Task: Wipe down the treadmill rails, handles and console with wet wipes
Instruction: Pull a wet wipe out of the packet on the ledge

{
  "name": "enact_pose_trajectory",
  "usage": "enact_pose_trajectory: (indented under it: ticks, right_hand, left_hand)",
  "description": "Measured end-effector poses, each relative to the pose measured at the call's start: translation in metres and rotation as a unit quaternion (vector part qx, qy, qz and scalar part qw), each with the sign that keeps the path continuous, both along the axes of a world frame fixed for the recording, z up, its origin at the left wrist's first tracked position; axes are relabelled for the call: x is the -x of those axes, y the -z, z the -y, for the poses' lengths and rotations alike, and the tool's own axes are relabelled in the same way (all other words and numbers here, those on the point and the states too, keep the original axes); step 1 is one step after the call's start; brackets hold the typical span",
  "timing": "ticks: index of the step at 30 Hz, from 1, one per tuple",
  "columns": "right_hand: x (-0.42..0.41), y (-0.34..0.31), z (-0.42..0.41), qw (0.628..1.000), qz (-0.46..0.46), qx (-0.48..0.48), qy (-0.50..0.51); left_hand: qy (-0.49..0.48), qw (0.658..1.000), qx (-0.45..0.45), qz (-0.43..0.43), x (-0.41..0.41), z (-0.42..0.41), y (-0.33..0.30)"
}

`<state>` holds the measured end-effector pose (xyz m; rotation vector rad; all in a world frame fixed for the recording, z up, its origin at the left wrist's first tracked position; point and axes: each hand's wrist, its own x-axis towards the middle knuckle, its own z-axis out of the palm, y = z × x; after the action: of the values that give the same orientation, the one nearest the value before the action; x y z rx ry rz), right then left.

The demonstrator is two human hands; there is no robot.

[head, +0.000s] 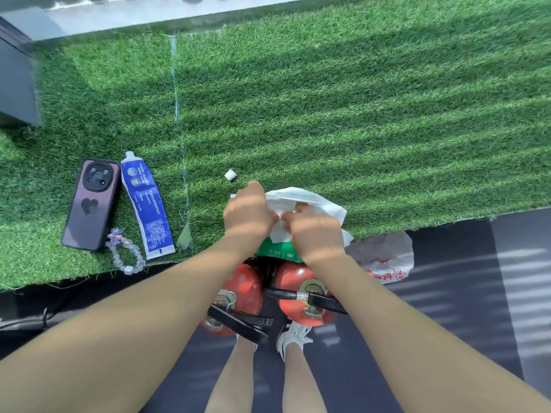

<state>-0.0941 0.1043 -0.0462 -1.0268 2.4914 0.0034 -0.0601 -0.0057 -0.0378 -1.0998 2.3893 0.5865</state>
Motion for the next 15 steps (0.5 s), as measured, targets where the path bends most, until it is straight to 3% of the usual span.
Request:
enact_pose_trajectory:
  ticks: [5,9,15]
  right_hand:
    - [0.000,0.005,0.009,0.991,0.057,-0.017,0.118]
    - [-0.002,-0.001,-0.001,0.972,0.143,0.076,0.172]
    - [-0.008,-0.011,-0.017,0.982,0.177,0.012,0.065]
  left_hand:
    - [-0.038,0.996,-0.066,-0.040,0.000,0.000,-0.004]
    - [-0.086,0.991,-0.086,-0.061,0.001,0.013,0.001]
    - [-0.097,0.983,-0.141,-0.069,0.001,0.014,0.003]
